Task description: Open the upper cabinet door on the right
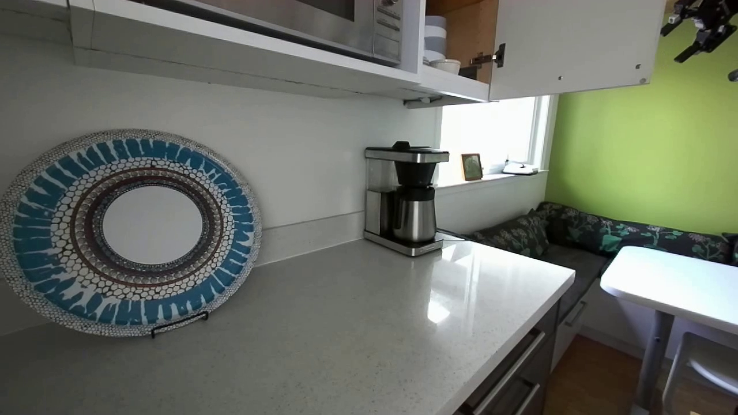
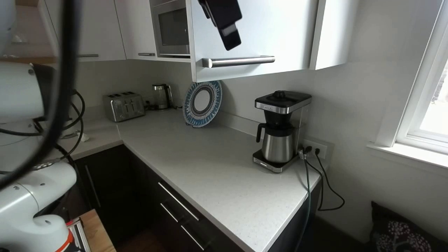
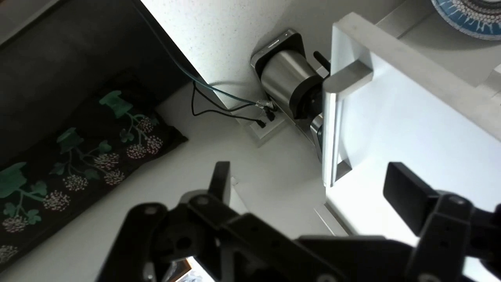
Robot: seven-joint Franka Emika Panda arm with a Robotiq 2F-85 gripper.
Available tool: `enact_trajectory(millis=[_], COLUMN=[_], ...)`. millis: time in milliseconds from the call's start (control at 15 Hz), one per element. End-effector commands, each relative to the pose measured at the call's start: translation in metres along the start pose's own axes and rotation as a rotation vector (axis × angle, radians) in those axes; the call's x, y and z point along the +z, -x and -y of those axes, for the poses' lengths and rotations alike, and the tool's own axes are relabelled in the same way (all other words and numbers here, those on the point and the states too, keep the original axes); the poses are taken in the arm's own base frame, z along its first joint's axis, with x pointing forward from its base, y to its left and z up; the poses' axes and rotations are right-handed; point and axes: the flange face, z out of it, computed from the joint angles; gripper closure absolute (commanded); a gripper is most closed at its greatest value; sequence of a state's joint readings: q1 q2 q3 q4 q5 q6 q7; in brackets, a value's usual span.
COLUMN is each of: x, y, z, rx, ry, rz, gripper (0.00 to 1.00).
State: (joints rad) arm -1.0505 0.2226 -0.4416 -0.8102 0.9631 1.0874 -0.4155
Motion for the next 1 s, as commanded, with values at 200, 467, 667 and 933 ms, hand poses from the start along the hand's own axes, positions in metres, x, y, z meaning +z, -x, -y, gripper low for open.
enact_trajectory(millis=[200,467,667,933], x=[-0.038,-0.065,-0.081,-0.093], y=[0.041,0.063,0.081,0.105], z=[0.015,0.03,0.04,0.054], rx=[-0.005,0.025,0.057,0.09], ry=[0.022,0.07,0.098,0.157], rz=[0.025,-0.012,-0.046,-0.04], gripper=[0.0,0.0,0.0,0.0])
